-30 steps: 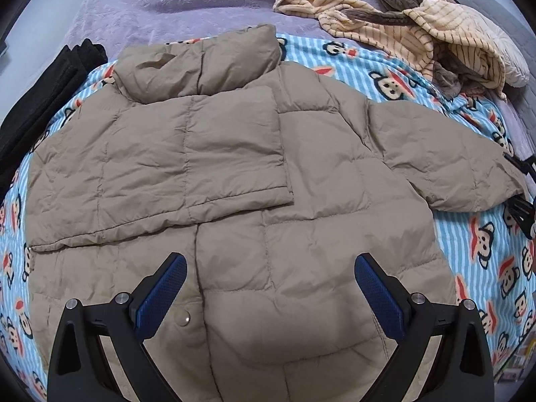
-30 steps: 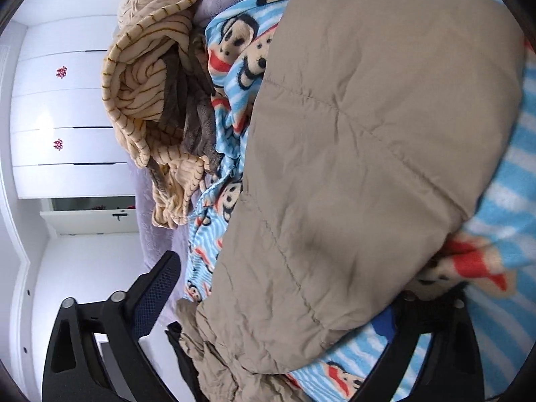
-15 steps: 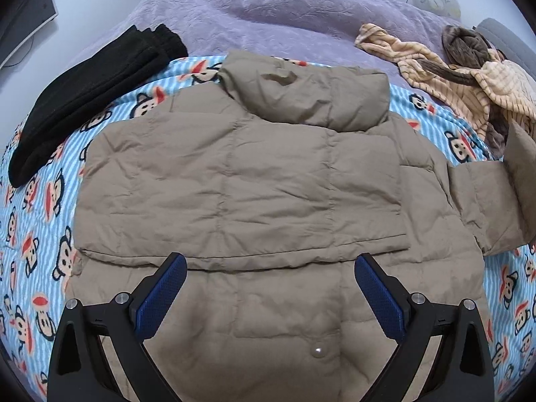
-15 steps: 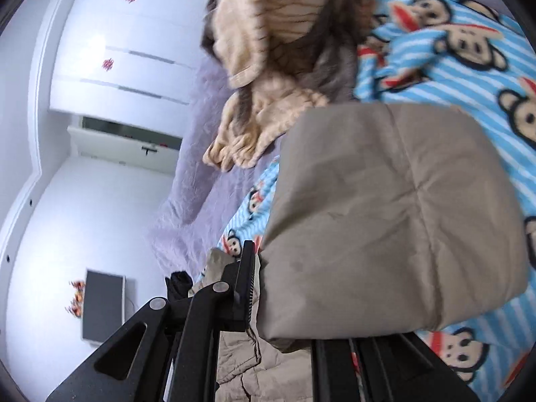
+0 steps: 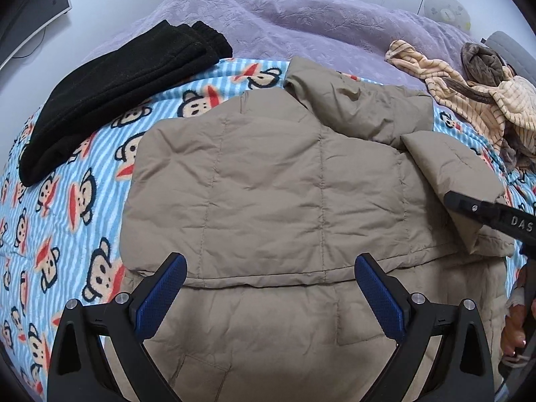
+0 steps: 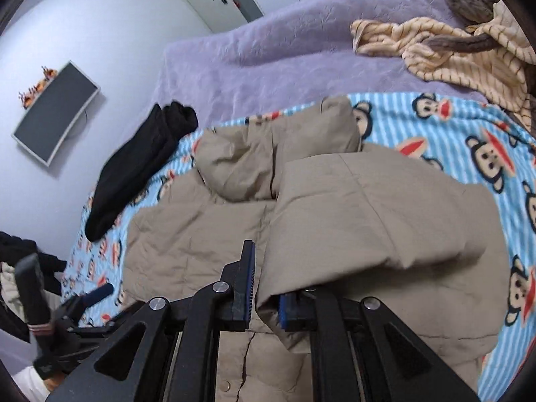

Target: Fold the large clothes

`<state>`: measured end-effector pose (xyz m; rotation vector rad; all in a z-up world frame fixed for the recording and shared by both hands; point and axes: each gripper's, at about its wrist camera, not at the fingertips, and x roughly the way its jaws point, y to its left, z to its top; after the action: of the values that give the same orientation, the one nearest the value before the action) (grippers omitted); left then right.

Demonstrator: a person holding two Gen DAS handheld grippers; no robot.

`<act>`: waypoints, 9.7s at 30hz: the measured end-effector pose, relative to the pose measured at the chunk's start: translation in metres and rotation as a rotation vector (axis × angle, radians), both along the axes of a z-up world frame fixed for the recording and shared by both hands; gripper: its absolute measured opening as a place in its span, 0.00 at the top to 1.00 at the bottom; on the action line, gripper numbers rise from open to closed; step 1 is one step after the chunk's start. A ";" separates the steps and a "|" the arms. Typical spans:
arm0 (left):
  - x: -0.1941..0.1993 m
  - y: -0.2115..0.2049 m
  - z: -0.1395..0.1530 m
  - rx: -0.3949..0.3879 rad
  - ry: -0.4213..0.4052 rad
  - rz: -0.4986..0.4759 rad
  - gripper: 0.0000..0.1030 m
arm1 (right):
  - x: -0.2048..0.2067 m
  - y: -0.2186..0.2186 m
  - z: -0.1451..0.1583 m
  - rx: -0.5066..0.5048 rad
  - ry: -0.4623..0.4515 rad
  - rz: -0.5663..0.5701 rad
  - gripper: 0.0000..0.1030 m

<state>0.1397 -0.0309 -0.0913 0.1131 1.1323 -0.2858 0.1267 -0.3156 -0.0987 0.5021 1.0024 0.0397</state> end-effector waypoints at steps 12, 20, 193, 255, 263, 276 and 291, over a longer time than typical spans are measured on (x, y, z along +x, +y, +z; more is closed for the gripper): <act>0.020 -0.037 -0.036 -0.061 0.061 -0.012 0.02 | 0.001 -0.007 -0.070 0.081 0.181 -0.040 0.70; 0.030 -0.023 -0.032 -0.096 0.069 0.001 0.02 | -0.041 -0.047 -0.034 0.210 0.100 -0.148 0.22; -0.198 0.091 -0.011 0.006 0.269 0.093 0.01 | -0.321 -0.051 -0.034 0.243 0.347 -0.364 0.00; -0.235 0.211 -0.060 -0.421 0.539 0.237 0.01 | -0.415 -0.009 -0.083 0.657 0.364 -0.664 0.00; -0.222 0.164 -0.057 -0.357 0.514 0.172 0.12 | -0.395 -0.009 -0.086 0.682 0.334 -0.638 0.00; -0.196 0.149 -0.010 -0.314 0.399 0.121 0.83 | -0.374 -0.021 -0.094 0.771 0.363 -0.603 0.81; -0.097 0.098 0.084 -0.268 0.092 0.146 0.83 | -0.251 -0.058 0.019 0.361 0.186 -0.219 0.89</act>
<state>0.0426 0.0668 -0.0073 -0.2207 1.1767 -0.3123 -0.1239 -0.3734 -0.0798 0.9575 1.1218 -0.0234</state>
